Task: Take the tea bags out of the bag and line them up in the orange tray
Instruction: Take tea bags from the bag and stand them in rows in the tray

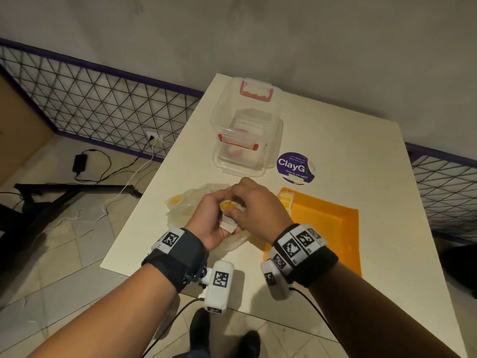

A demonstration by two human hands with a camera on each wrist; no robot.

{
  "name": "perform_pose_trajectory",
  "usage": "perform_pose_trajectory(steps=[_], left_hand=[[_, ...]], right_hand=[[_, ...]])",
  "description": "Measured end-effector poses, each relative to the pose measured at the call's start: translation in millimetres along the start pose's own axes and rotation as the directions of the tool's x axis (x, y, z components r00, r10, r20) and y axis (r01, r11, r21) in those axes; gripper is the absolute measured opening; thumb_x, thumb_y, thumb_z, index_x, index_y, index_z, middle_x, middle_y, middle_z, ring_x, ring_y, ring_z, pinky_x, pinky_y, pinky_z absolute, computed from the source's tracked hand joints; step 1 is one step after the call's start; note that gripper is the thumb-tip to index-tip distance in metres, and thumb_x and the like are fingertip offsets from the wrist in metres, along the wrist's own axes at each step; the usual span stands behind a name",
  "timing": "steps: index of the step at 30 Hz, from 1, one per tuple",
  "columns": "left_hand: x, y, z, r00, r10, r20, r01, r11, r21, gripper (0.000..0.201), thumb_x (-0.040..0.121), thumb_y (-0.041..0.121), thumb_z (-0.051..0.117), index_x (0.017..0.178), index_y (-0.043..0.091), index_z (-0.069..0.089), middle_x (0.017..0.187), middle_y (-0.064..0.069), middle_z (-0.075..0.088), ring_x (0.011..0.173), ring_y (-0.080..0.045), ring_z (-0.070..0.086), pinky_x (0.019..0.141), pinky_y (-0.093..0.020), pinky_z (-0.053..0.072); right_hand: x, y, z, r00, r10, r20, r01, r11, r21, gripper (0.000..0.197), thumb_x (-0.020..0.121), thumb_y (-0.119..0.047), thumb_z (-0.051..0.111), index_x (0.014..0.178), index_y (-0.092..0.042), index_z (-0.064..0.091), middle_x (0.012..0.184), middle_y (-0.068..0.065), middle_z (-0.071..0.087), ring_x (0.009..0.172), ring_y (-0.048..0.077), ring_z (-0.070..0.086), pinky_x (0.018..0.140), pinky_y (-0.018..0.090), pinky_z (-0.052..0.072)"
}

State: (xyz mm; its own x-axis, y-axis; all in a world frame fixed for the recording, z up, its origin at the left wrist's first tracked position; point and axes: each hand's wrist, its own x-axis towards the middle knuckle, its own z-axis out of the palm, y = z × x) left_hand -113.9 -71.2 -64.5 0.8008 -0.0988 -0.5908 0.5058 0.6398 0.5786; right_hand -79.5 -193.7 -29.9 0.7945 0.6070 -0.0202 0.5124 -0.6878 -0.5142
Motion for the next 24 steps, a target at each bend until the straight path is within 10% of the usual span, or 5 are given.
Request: perform_pose_trajectory(steps=[7, 14, 24], left_hand=[[-2, 1, -4, 0.999, -0.019, 0.04, 0.021, 0.998, -0.06, 0.038, 0.099, 0.032, 0.044, 0.081, 0.012, 0.069, 0.075, -0.006, 0.069, 0.061, -0.018, 0.066, 0.053, -0.027, 0.053], [-2, 2, -6, 0.995, -0.095, 0.013, 0.096, 0.989, -0.109, 0.046, 0.094, 0.039, 0.052, 0.121, 0.002, 0.06, 0.109, -0.019, 0.064, 0.088, -0.029, 0.064, 0.074, -0.037, 0.057], [13, -10, -25, 0.994, -0.082, 0.075, 0.09, 0.989, -0.115, 0.036, 0.085, 0.031, 0.061, 0.114, 0.009, 0.058, 0.099, -0.017, 0.063, 0.085, -0.032, 0.064, 0.068, -0.039, 0.06]], right_hand=[[-3, 3, -10, 0.998, -0.004, -0.067, 0.013, 0.991, 0.135, 0.008, 0.083, -0.018, 0.07, 0.088, -0.022, 0.067, 0.083, -0.009, 0.062, 0.078, 0.014, 0.057, 0.072, 0.038, 0.052], [-13, 19, -54, 0.972, 0.216, -0.095, -0.163, 0.904, 0.394, 0.005, 0.082, -0.012, 0.075, 0.081, -0.017, 0.072, 0.079, 0.0, 0.072, 0.075, 0.012, 0.064, 0.069, 0.022, 0.05], [-29, 74, -80, 0.908, 0.392, -0.148, -0.336, 0.892, 0.301, 0.004, 0.08, -0.013, 0.078, 0.079, -0.011, 0.075, 0.078, -0.001, 0.072, 0.079, 0.015, 0.065, 0.074, 0.03, 0.052]])
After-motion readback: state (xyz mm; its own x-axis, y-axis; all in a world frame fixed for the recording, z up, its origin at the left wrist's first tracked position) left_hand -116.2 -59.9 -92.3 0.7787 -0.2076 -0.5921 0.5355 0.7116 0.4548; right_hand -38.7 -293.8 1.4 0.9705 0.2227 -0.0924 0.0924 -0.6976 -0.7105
